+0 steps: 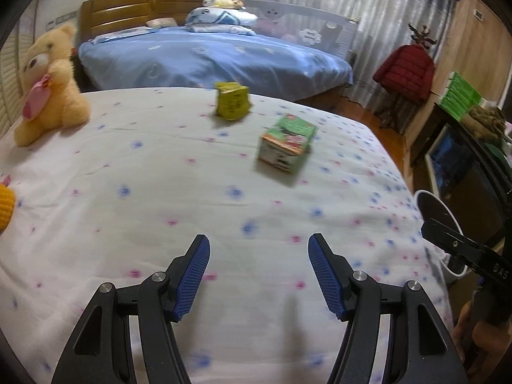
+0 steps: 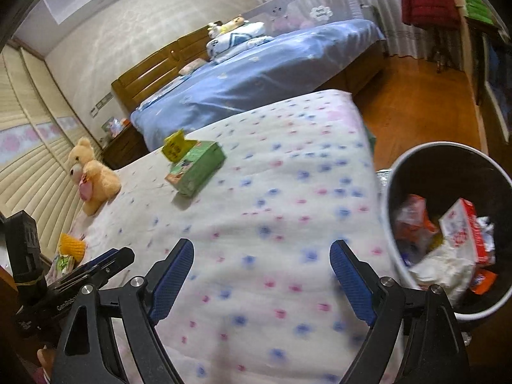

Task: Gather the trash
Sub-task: 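Move both open tools back over the bed toward the remaining items, then grasp the yellow snack packet with the left tool while the right tool grasps the green milk carton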

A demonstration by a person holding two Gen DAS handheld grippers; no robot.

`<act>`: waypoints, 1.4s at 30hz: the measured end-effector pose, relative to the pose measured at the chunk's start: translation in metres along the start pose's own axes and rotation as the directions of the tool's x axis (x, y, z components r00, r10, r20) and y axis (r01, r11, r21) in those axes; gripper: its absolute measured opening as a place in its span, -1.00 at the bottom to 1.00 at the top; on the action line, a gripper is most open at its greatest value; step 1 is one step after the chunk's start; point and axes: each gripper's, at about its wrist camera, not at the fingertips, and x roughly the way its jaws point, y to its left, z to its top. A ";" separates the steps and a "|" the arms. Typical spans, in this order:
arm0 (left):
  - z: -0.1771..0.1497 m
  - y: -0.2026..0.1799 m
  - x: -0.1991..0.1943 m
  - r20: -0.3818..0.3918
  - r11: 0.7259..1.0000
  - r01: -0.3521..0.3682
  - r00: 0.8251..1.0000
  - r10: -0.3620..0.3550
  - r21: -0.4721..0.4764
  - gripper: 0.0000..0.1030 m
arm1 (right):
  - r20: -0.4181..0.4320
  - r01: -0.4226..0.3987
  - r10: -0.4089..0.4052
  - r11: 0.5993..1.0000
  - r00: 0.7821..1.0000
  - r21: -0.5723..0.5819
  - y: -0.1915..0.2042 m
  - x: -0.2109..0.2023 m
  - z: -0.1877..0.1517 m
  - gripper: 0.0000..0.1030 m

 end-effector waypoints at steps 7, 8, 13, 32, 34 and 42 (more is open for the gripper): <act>0.010 0.028 0.005 0.010 0.998 -0.046 0.999 0.047 -0.037 0.24 | -0.032 -0.024 0.024 0.999 0.999 -0.021 0.023 0.027 0.003 0.72; 0.012 0.033 0.005 0.013 0.998 -0.054 0.998 0.054 -0.043 0.24 | -0.037 -0.028 0.027 0.999 0.999 -0.023 0.027 0.031 0.004 0.72; 0.019 0.052 0.011 0.012 0.994 -0.083 0.996 0.084 -0.071 0.24 | -0.056 -0.043 0.041 0.998 0.998 -0.042 0.044 0.050 0.009 0.72; 0.065 0.091 0.059 -0.011 0.990 -0.112 0.994 0.112 -0.085 0.24 | -0.054 -0.012 0.009 0.998 0.998 -0.054 0.104 0.139 0.055 0.70; 0.070 0.093 0.066 -0.016 0.990 -0.107 0.994 0.106 -0.087 0.24 | -0.058 0.013 -0.016 0.998 0.998 -0.057 0.104 0.147 0.058 0.70; 0.092 0.084 0.097 -0.036 0.995 -0.063 0.998 0.061 -0.072 0.24 | -0.076 0.021 -0.028 0.995 0.997 -0.096 0.094 0.148 0.066 0.07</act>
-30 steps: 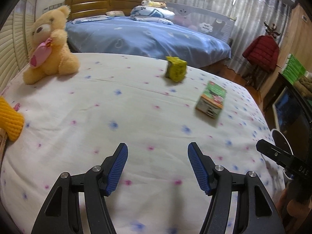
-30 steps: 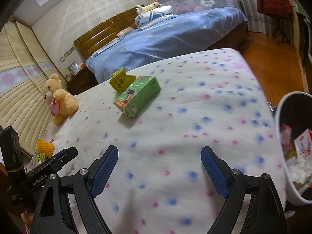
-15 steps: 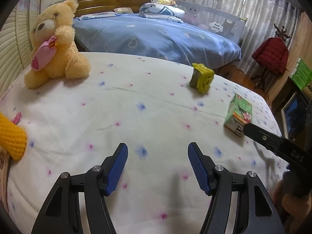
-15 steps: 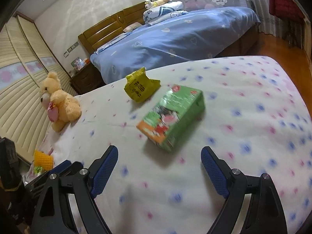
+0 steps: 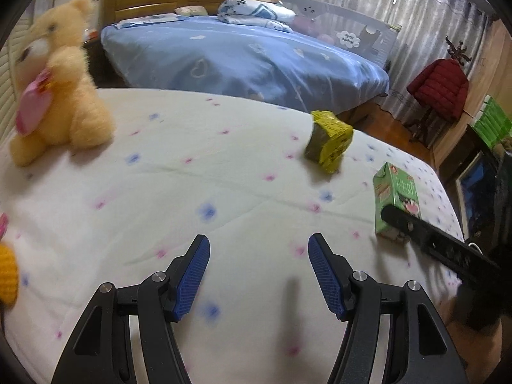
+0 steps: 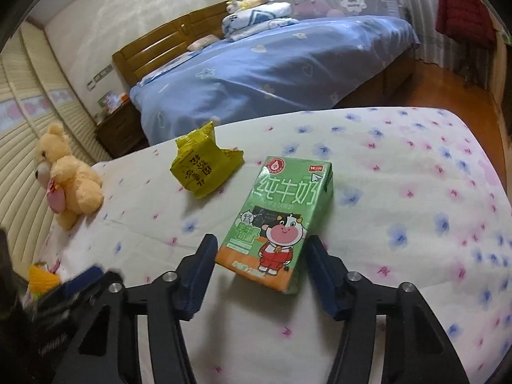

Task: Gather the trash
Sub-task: 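Grasp the yellow snack packet with the left tool while the right tool grasps the green milk carton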

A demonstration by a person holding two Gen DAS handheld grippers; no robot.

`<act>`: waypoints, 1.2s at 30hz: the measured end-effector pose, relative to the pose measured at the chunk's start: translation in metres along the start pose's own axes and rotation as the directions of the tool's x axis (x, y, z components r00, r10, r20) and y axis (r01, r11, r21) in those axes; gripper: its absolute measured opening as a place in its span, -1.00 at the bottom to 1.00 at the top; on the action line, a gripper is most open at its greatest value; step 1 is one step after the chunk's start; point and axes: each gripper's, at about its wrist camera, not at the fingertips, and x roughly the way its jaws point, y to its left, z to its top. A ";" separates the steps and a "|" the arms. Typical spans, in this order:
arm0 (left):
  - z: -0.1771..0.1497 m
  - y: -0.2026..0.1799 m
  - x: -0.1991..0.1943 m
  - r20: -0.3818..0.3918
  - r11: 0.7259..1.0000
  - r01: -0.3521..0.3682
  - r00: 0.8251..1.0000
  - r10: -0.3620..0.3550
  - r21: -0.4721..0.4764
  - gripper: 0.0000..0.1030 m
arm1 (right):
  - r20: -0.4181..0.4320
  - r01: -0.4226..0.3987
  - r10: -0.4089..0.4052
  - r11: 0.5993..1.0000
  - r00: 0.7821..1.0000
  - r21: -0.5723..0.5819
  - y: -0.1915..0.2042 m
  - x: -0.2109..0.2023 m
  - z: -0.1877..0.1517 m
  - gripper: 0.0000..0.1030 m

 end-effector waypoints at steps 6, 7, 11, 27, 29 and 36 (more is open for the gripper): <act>0.022 -0.021 0.035 -0.030 0.999 0.037 0.999 -0.037 0.007 0.24 | -0.021 -0.030 0.030 1.000 0.999 -0.001 -0.030 -0.023 -0.006 0.04; 0.025 -0.024 0.041 -0.034 0.999 0.037 0.999 -0.037 0.009 0.24 | -0.022 -0.029 0.029 1.000 0.999 0.000 -0.034 -0.025 -0.006 0.04; 0.037 -0.038 0.061 -0.034 0.999 0.035 0.999 -0.034 0.023 0.24 | -0.017 -0.035 0.035 0.999 0.999 0.018 -0.056 -0.042 -0.009 0.04; 0.057 -0.068 0.099 0.000 0.996 0.058 0.998 -0.058 0.067 -0.85 | 0.010 -0.070 0.069 0.995 0.998 0.069 -0.076 -0.046 -0.013 0.04; 0.056 -0.068 0.092 0.009 0.995 0.073 0.997 -0.074 0.070 -0.91 | 0.015 -0.066 0.065 0.996 0.998 0.065 -0.076 -0.048 -0.015 0.04; 0.018 -0.069 0.053 -0.019 0.985 0.161 0.987 -0.160 0.066 -0.92 | 0.029 -0.050 0.049 0.998 0.998 0.034 -0.073 -0.061 -0.021 0.03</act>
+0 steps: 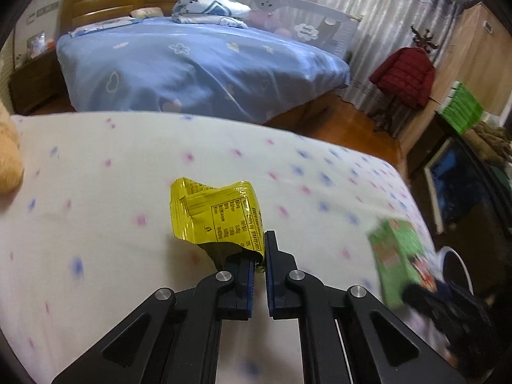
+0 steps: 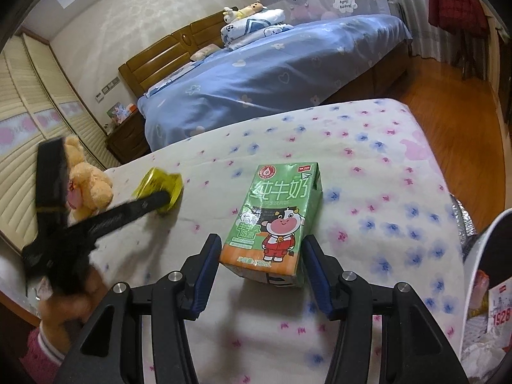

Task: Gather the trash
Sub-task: 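Grasp the yellow snack packet with the left tool while the right tool grasps the green milk carton, then carry the yellow packet and green carton over the trash bin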

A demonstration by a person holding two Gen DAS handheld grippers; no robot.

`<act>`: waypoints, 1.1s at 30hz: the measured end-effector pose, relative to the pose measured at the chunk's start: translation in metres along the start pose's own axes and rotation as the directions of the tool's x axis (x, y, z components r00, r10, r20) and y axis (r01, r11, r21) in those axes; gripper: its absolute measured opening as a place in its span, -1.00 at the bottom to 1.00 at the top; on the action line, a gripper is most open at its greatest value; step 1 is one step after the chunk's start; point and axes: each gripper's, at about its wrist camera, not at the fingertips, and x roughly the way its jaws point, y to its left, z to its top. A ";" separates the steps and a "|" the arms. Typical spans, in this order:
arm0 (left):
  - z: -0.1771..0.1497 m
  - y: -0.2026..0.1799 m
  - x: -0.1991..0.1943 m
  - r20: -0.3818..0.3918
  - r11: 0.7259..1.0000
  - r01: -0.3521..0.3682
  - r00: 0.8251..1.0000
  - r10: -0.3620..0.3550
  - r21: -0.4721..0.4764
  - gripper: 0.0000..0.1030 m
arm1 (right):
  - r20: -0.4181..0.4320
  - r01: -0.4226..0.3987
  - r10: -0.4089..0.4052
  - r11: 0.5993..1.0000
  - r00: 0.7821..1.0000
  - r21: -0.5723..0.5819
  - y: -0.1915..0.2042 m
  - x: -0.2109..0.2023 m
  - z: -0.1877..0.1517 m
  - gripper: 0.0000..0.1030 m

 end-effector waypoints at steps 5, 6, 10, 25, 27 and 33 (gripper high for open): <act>-0.033 -0.010 -0.032 -0.003 0.998 0.062 0.998 -0.062 -0.010 -0.92 | -0.008 0.022 -0.022 1.000 1.000 -0.010 0.003 -0.001 -0.007 0.09; -0.040 -0.012 -0.038 -0.007 0.997 0.072 0.997 -0.072 -0.015 -0.92 | -0.009 0.027 -0.027 1.000 1.000 -0.005 0.003 0.000 -0.008 0.14; -0.053 -0.012 -0.050 -0.022 0.996 0.082 0.996 -0.083 -0.024 -0.92 | 0.005 0.057 -0.057 0.998 0.998 0.000 0.004 0.002 -0.008 0.27; -0.080 -0.039 -0.074 -0.038 0.997 0.071 0.997 -0.070 0.018 -0.92 | 0.053 0.083 -0.084 0.996 0.995 0.017 0.000 -0.035 -0.028 -0.02; -0.084 -0.046 -0.076 -0.040 0.997 0.075 0.996 -0.073 0.028 -0.92 | 0.059 0.071 -0.072 0.997 0.996 0.018 0.000 -0.045 -0.034 -0.02; -0.092 -0.069 -0.087 -0.041 0.995 0.076 0.996 -0.074 0.068 -0.92 | 0.087 0.040 -0.042 0.999 0.995 0.033 -0.005 -0.073 -0.052 -0.02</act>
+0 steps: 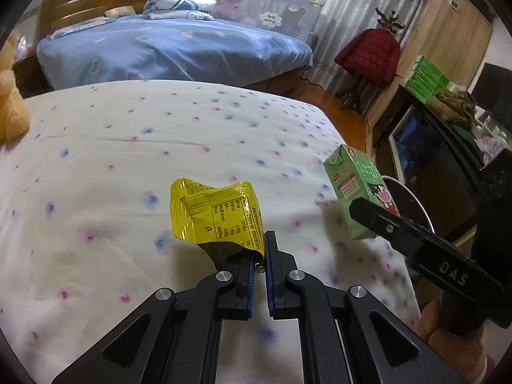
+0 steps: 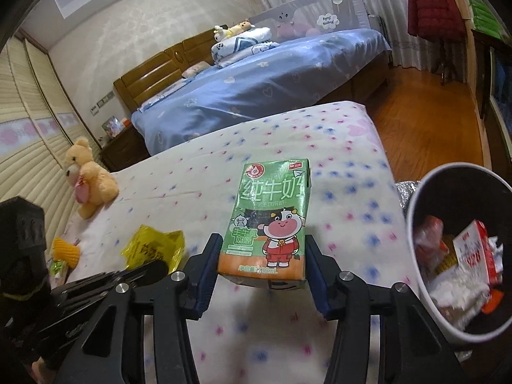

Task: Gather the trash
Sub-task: 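Carry the yellow packet and green carton over the trash bin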

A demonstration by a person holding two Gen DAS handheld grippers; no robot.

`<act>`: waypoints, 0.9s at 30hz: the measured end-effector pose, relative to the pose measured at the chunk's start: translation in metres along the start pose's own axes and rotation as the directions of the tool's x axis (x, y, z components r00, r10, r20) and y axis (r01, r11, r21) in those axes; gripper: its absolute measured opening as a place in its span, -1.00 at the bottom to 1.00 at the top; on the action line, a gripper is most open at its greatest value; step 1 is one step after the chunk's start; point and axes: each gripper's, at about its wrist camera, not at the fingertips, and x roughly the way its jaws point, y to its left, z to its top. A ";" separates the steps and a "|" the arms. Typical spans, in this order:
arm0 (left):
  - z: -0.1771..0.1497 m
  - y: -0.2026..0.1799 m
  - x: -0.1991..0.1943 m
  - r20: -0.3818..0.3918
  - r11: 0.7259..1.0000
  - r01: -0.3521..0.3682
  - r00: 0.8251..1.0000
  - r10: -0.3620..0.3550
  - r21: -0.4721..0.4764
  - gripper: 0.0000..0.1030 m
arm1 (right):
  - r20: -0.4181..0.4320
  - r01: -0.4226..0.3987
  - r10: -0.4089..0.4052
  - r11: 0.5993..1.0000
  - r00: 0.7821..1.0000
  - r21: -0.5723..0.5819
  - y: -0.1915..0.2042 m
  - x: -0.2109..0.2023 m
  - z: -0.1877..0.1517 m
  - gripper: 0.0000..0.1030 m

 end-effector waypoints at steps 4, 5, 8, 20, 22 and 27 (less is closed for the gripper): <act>-0.005 -0.012 -0.005 -0.001 1.000 0.000 1.000 0.000 0.024 -0.92 | 0.023 -0.017 0.016 1.000 1.000 0.012 -0.007 -0.020 -0.008 -0.02; -0.006 -0.016 -0.008 0.000 1.000 0.000 1.000 0.000 0.029 -0.92 | 0.029 -0.018 0.018 1.000 0.999 0.013 -0.008 -0.024 -0.010 -0.02; -0.008 -0.024 -0.013 0.006 0.999 -0.004 1.000 0.004 0.042 -0.92 | 0.048 -0.028 0.027 0.999 0.998 0.026 -0.012 -0.035 -0.014 -0.02; -0.024 -0.053 -0.028 0.013 0.996 -0.009 1.000 0.007 0.094 -0.91 | 0.076 -0.038 0.035 0.998 0.997 0.042 -0.022 -0.063 -0.030 -0.02; -0.025 -0.057 -0.029 0.013 0.995 -0.010 1.000 0.009 0.104 -0.91 | 0.078 -0.038 0.034 0.998 0.996 0.046 -0.026 -0.066 -0.032 -0.02; -0.027 -0.065 -0.029 0.007 0.993 -0.007 1.000 0.006 0.120 -0.91 | 0.083 -0.033 0.028 0.998 0.996 0.057 -0.034 -0.073 -0.036 -0.02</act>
